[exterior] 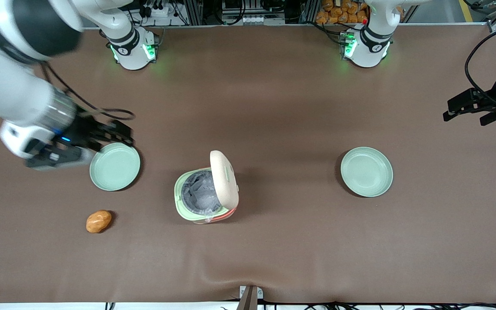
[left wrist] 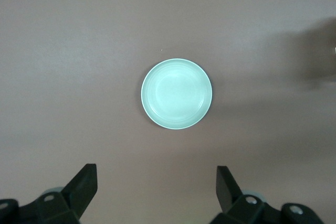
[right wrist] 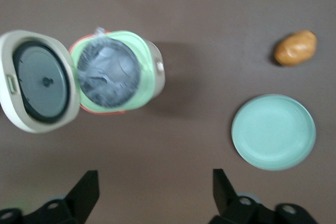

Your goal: Press rice cooker button with right arm

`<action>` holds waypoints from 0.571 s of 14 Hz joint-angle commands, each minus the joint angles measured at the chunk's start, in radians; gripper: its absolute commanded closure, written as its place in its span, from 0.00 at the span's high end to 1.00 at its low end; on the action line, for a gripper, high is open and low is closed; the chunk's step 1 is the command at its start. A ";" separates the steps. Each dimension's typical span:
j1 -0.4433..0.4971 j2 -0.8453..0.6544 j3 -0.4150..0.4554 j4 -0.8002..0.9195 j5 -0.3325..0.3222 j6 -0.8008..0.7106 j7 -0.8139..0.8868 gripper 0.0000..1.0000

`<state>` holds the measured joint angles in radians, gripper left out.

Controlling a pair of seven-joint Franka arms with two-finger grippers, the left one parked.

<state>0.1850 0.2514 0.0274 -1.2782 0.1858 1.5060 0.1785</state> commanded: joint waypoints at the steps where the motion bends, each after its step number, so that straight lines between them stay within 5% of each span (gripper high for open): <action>1: -0.091 -0.098 0.040 -0.064 -0.018 -0.081 -0.005 1.00; 4: -0.136 -0.170 0.040 -0.118 -0.146 -0.092 -0.074 1.00; 8: -0.211 -0.189 0.026 -0.127 -0.157 -0.156 -0.198 1.00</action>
<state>0.0109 0.0977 0.0410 -1.3620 0.0435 1.3458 0.0428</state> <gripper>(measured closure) 0.000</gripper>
